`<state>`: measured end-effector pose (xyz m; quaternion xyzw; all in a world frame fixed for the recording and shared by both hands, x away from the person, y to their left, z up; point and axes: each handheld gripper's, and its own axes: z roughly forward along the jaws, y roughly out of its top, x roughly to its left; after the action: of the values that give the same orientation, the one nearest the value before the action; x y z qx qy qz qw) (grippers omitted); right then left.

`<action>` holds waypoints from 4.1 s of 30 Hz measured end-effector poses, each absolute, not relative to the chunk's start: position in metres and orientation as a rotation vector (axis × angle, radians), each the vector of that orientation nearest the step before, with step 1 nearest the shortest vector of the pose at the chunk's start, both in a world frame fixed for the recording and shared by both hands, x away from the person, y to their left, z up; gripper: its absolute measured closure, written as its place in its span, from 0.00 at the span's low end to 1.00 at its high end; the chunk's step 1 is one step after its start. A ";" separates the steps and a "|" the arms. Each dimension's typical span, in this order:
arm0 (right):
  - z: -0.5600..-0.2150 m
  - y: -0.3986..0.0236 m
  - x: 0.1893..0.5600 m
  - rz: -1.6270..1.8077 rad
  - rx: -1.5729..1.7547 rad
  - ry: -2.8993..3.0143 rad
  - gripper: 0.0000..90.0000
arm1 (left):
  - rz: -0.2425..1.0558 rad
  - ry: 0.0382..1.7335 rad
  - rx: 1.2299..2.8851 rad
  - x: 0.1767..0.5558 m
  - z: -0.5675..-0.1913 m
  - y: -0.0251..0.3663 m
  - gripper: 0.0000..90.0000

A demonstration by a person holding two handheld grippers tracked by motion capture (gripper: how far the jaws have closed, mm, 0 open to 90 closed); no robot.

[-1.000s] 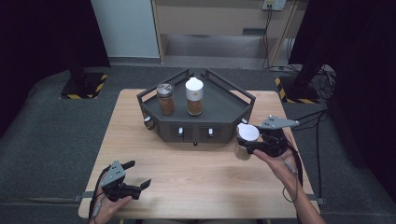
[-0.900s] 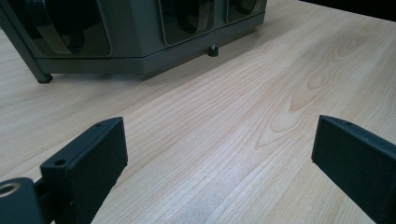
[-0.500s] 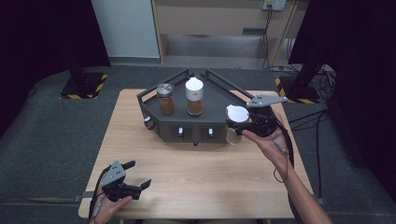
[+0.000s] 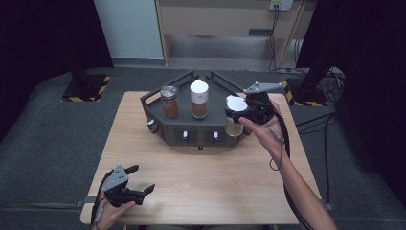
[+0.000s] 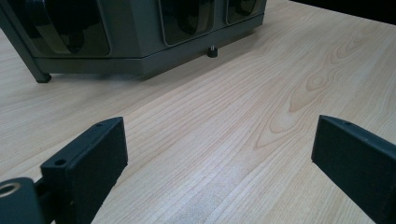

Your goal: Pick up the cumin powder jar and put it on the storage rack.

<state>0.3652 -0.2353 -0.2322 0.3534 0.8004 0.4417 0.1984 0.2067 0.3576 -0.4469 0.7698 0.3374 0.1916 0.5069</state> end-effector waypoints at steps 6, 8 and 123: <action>-0.229 -0.227 0.377 1.217 1.012 2.221 0.34 | 0.462 0.814 1.855 0.207 -0.447 0.358 0.03; -0.228 -0.225 0.381 1.214 1.021 2.215 0.34 | 0.461 0.814 1.853 0.207 -0.447 0.358 0.03; -0.286 -0.273 0.297 1.391 0.947 2.027 0.09 | 0.455 0.834 1.832 0.207 -0.450 0.361 0.03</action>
<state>0.2973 -0.2725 -0.2864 0.3482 0.7447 0.5112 0.2509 0.2070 0.3610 -0.4495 0.7619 0.3470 0.1893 0.5131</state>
